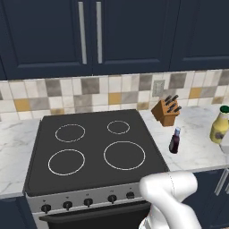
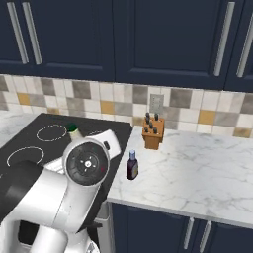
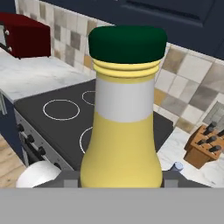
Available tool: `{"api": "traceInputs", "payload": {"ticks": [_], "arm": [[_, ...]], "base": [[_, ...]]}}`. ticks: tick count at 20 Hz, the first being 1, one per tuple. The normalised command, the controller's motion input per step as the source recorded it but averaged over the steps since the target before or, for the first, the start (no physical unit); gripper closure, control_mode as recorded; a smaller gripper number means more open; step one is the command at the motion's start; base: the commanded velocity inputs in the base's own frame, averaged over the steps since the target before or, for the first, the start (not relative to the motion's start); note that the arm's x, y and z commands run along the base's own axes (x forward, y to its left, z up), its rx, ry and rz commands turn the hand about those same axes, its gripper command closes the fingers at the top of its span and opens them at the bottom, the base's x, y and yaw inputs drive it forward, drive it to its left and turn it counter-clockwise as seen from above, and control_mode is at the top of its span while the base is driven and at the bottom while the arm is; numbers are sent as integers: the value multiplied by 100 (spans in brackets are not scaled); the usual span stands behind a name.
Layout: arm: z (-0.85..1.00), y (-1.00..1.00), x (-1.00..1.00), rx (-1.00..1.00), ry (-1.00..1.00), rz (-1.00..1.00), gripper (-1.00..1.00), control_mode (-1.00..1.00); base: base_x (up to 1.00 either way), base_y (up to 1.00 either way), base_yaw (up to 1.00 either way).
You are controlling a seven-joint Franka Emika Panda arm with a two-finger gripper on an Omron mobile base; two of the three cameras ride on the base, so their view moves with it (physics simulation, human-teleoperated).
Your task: Take 2 condiments from the cabinet and move them on the counter near the stove.Make sure the condiments are lined up with each other, next to each other.
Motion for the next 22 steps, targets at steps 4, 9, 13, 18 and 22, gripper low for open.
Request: {"api": "traceInputs", "payload": {"ticks": [4,9,13,18,22], "arm": [[-58,-36,29,0,0,8,100,-100],[-65,-33,21,0,-1,5,100,-100],[-37,-22,1,-1,8,0,100,-100],[-63,-23,0,0,-1,0,100,-100],[-57,-21,1,0,0,0,100,-100]], "base": [[0,0,0],[0,0,0],[0,0,0],[0,0,0],[0,0,0]]}}
